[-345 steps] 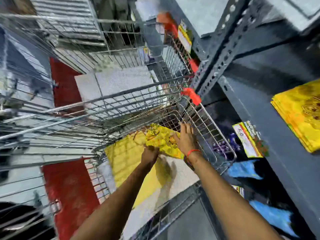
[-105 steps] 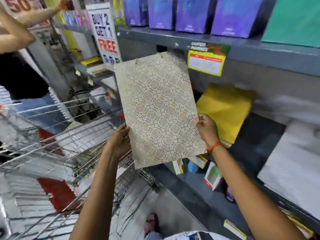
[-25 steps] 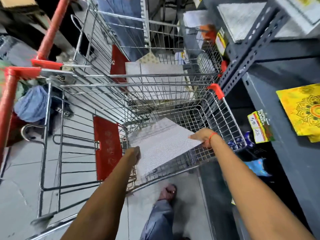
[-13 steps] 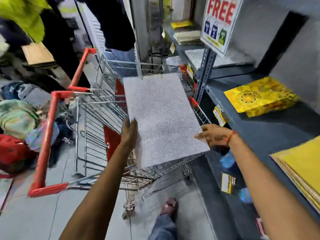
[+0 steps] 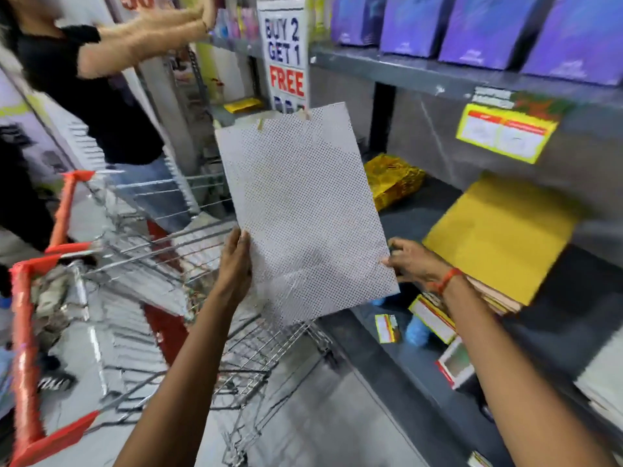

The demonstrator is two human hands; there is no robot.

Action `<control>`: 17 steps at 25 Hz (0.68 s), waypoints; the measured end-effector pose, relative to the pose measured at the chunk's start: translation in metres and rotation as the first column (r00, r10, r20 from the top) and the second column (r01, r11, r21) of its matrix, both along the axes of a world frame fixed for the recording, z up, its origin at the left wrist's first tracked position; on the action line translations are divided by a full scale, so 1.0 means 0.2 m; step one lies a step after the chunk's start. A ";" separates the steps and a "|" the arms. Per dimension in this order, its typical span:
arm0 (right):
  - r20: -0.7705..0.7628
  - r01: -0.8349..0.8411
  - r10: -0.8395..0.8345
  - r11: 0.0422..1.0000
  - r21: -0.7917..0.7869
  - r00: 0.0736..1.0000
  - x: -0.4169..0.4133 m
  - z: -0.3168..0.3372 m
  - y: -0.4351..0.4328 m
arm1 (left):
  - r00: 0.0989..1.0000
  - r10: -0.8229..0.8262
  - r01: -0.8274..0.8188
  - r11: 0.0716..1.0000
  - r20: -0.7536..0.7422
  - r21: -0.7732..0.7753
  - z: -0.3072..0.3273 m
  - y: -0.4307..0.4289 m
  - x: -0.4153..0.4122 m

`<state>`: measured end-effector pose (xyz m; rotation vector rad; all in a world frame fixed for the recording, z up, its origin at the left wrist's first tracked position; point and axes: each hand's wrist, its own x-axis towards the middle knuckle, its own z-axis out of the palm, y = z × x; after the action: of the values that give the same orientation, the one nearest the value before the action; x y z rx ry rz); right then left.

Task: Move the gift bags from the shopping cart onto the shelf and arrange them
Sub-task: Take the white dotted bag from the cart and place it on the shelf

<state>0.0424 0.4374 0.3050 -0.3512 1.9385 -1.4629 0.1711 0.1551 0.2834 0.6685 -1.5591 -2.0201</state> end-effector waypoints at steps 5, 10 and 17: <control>-0.112 0.377 -0.382 0.924 -0.063 0.917 0.23 -0.07 0.43 | 0.926 -0.378 0.376 0.924 0.013 0.068 -0.08 0.31 -0.17; -0.138 0.697 -0.701 0.712 -0.082 0.700 0.46 -0.15 0.92 | 0.792 -0.611 0.602 0.783 0.010 0.157 -0.12 0.82 -0.34; -0.054 0.906 -0.919 0.394 -0.157 0.390 0.75 -0.18 1.60 | 0.565 -0.822 0.799 0.566 0.068 0.202 -0.12 1.63 -0.54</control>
<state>0.1914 0.7570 0.2690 0.8012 2.2792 -2.2599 0.0624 0.4821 0.2597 0.1028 -2.0778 -2.8288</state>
